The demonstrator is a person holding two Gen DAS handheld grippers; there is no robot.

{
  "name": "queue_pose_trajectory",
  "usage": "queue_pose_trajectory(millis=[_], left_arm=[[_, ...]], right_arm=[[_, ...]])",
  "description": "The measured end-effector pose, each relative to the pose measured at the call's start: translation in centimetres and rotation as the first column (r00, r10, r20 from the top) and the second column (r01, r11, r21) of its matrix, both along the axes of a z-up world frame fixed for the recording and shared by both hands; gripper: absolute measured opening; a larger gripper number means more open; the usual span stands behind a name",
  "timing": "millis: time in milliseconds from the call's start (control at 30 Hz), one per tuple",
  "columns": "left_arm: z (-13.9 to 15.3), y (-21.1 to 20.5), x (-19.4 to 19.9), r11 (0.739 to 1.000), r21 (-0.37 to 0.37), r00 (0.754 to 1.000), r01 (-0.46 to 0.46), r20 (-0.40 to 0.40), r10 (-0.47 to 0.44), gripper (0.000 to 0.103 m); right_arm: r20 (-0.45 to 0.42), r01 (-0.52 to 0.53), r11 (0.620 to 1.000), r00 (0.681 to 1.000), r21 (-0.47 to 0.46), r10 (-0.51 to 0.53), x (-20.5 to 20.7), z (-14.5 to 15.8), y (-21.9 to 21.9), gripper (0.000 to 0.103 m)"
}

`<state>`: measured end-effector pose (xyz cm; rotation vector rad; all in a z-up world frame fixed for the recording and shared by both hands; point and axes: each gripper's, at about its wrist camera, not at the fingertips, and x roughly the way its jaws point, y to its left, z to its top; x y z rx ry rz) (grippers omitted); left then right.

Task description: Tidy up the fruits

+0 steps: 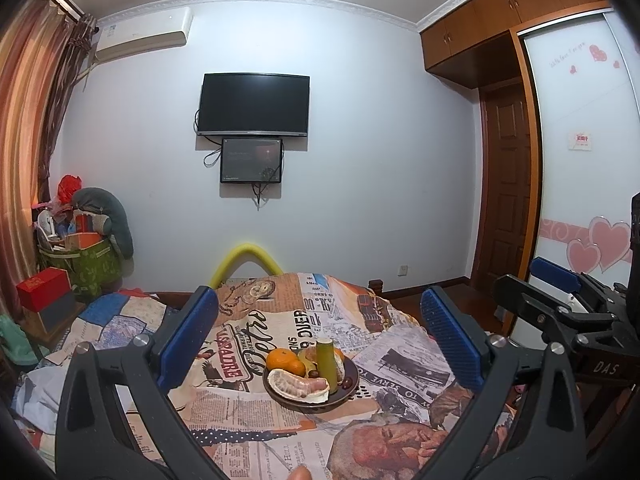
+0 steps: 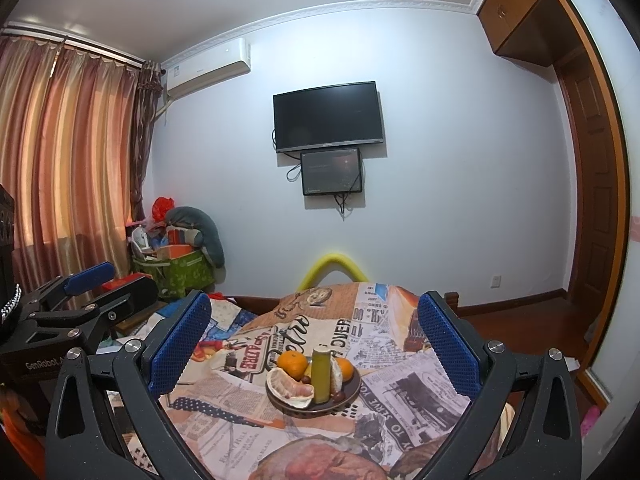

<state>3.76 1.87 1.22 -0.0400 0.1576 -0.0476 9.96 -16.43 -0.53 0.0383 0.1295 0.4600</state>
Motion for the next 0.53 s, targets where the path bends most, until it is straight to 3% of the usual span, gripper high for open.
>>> queue_pose_trajectory(millis=[533], left_arm=[[-0.54,0.02,0.28,1.000,0.004,1.000,0.021,-0.017,-0.021,0.103]], right_arm=[[-0.013,0.004,1.000,1.000,-0.007,-0.004,0.27,-0.37,-0.11,0.103]])
